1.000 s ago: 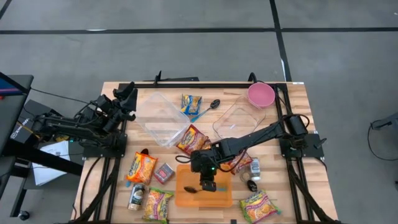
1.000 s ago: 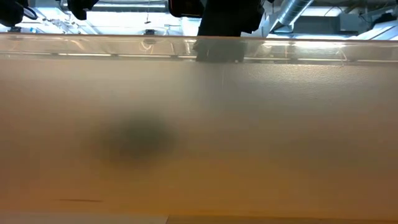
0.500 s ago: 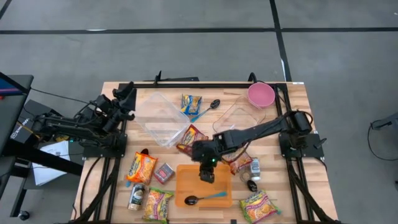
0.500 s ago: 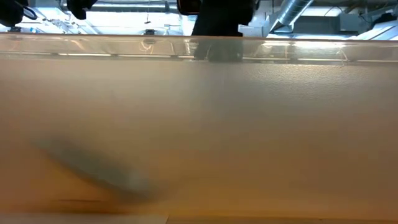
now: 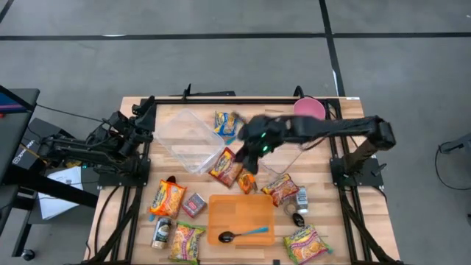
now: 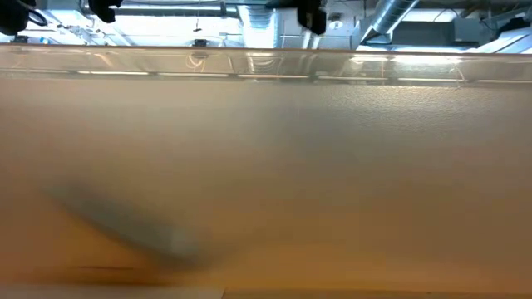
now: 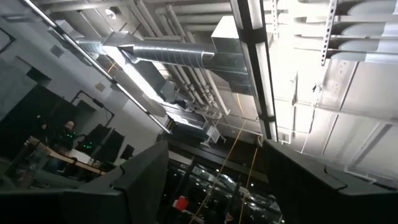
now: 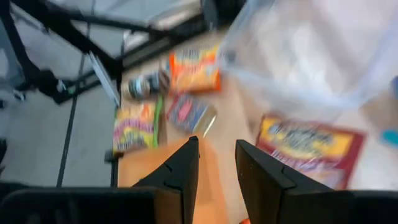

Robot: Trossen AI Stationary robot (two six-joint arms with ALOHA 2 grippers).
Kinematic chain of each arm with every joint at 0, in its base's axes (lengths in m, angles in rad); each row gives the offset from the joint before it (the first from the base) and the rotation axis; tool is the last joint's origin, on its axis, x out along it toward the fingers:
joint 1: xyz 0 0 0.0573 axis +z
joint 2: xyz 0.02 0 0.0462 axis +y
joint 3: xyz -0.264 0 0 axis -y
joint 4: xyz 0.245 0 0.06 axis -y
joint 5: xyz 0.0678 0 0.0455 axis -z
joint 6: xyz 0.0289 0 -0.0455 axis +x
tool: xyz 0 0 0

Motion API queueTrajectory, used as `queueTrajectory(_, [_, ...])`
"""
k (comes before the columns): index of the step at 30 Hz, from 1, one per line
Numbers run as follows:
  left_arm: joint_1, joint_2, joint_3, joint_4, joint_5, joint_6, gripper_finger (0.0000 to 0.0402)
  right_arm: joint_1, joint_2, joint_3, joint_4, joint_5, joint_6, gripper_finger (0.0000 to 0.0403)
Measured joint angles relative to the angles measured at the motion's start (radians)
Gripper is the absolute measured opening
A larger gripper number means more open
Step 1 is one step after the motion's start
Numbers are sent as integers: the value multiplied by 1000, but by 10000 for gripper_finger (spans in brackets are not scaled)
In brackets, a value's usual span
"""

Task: Pick & Place Food Item
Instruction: Put the black spoon into the orange bin

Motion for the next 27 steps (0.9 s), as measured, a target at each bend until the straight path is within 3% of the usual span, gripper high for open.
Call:
queueTrajectory(5, [0,0,0,-17,0,-22,254,-61,-111,0,2,0,-55,100])
queueTrajectory(11, [0,0,0,-157,0,-122,254,-104,-194,0,1,0,-127,100])
queueTrajectory(21, [0,0,9,-192,0,-152,254,-128,-209,0,-18,-1,-206,100])
queueTrajectory(27, [-8,57,142,-233,98,-201,254,-127,-208,0,-22,-2,-234,100])
